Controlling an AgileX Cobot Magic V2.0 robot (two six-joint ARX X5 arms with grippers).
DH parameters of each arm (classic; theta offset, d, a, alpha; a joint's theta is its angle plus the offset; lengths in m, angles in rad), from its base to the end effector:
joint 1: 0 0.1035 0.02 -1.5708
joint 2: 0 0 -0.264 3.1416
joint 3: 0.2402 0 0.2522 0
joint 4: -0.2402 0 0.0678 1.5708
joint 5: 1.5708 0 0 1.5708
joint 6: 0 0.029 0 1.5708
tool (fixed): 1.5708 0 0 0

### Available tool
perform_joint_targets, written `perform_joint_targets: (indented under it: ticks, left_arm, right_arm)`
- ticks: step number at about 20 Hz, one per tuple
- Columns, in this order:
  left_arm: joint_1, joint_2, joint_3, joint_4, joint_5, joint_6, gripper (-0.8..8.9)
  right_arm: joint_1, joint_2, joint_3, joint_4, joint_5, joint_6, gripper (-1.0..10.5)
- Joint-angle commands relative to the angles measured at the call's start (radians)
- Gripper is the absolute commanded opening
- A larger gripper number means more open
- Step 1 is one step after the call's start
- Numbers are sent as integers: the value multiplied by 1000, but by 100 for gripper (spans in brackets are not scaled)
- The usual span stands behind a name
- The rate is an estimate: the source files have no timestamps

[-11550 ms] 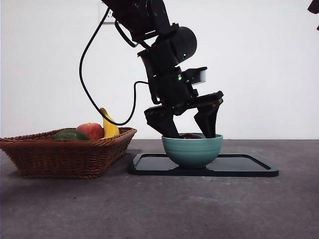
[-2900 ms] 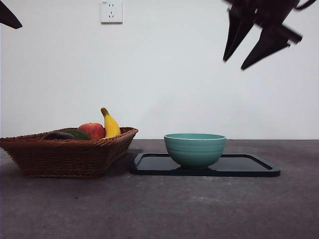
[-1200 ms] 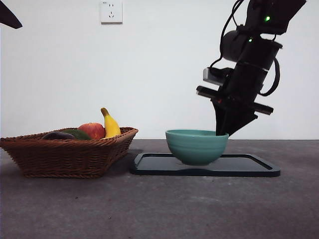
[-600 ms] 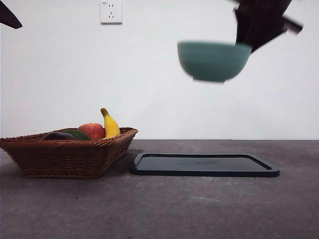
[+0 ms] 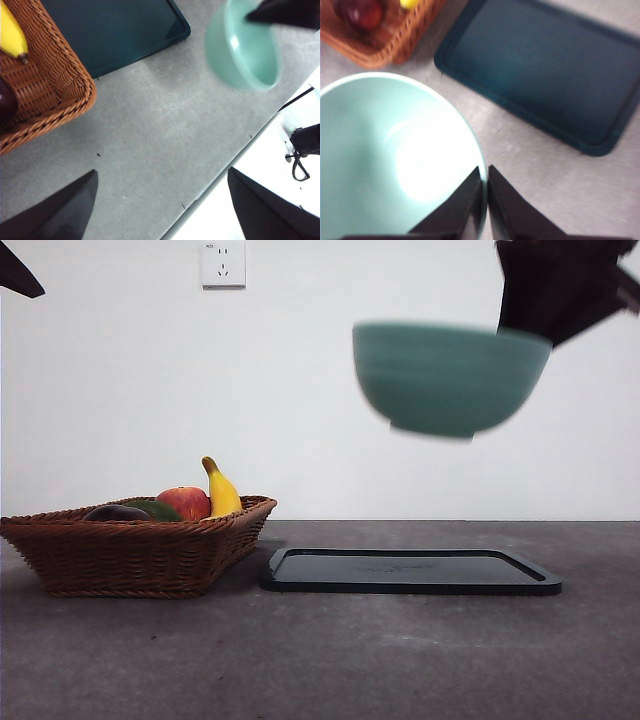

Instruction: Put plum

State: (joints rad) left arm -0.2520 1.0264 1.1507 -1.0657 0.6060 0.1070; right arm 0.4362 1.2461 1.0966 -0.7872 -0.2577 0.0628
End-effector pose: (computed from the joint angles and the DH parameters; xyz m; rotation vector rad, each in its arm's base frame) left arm 0.1633 -0.0591 0.3452 -0.0777 0.9091 -0.8411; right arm 0.2178 0.1097 0.2993 -0.0293 0.9702 0.6113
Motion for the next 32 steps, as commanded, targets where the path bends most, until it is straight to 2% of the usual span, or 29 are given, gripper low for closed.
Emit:
perform_joint_targets:
  ticks: [1, 7, 13, 32]
  left_arm:
    - [-4, 6, 21, 10, 5, 12, 401]
    - [-4, 6, 21, 10, 5, 12, 401]
    - [-4, 6, 21, 10, 5, 12, 401]
    - [-4, 6, 21, 10, 5, 12, 401]
  right_arm:
    - [33, 12, -57, 86, -2, 42, 11]
    - [89, 74, -193, 220, 9, 76, 11]
    - [119, 191, -214, 270, 39, 76, 11]
    - [158, 233, -216, 240, 76, 60, 11]
